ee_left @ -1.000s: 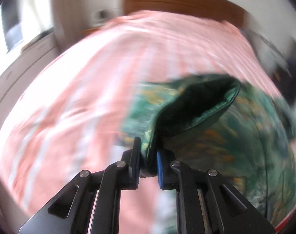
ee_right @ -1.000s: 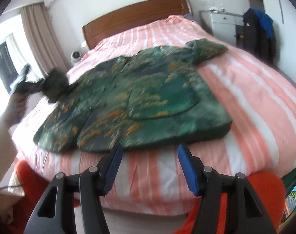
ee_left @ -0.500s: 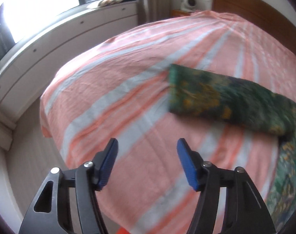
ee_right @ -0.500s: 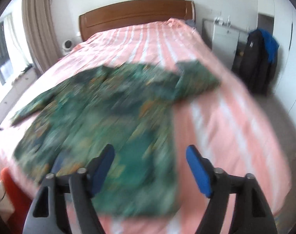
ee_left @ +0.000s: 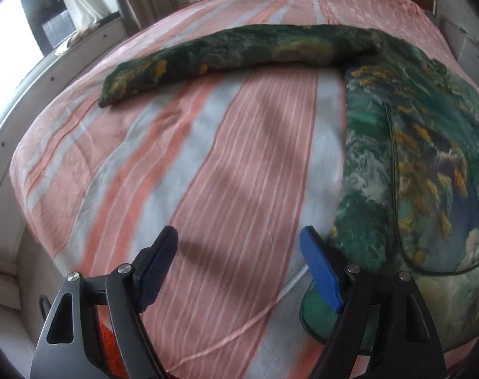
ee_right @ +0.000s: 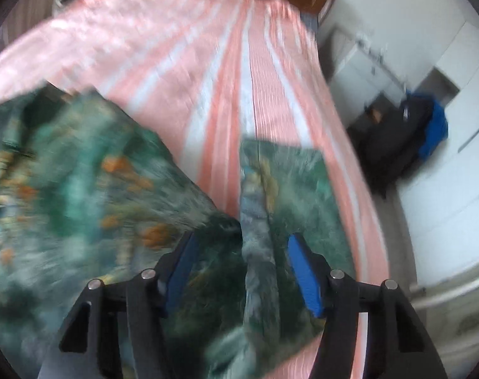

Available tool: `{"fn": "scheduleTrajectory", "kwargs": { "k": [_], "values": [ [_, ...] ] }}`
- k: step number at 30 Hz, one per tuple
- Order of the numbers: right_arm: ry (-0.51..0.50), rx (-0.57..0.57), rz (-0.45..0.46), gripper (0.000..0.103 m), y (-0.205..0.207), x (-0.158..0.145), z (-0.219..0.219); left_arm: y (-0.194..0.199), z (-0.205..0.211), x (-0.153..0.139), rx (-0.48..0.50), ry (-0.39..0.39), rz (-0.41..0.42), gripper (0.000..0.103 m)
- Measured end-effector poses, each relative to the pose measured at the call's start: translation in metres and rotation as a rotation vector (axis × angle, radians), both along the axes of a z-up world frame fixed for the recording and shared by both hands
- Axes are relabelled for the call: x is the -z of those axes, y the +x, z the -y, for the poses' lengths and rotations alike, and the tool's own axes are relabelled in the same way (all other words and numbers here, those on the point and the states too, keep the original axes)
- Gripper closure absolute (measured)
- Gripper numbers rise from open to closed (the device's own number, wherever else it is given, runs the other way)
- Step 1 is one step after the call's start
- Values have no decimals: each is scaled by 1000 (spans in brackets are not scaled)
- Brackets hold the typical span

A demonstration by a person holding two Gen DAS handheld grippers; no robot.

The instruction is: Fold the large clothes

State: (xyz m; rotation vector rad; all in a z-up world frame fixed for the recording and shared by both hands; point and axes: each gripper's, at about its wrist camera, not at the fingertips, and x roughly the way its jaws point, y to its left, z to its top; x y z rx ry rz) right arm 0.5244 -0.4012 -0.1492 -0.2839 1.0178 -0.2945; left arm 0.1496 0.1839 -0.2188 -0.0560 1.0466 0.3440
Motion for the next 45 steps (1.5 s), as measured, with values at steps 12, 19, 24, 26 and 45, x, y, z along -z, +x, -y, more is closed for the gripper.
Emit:
{"fn": "scheduleTrajectory", "kwargs": {
  "k": [12,19,24,26,45],
  "values": [
    [616,532,479,94,-263,26,139,-21,-25,-21,-89,-115,127,22],
    [841,742,493,83,-389,91,142,-30,-23,-37,-46,-170,141,20],
    [866,462,471,18,-424,57,98,-15,-32,-22,81,-434,86,10],
    [867,332,378,18,-426,59,80,-7,-27,-11,128,-495,45,10],
    [619,38,76,90,-429,59,9,-51,48,-29,361,-297,-13,94]
  ]
}}
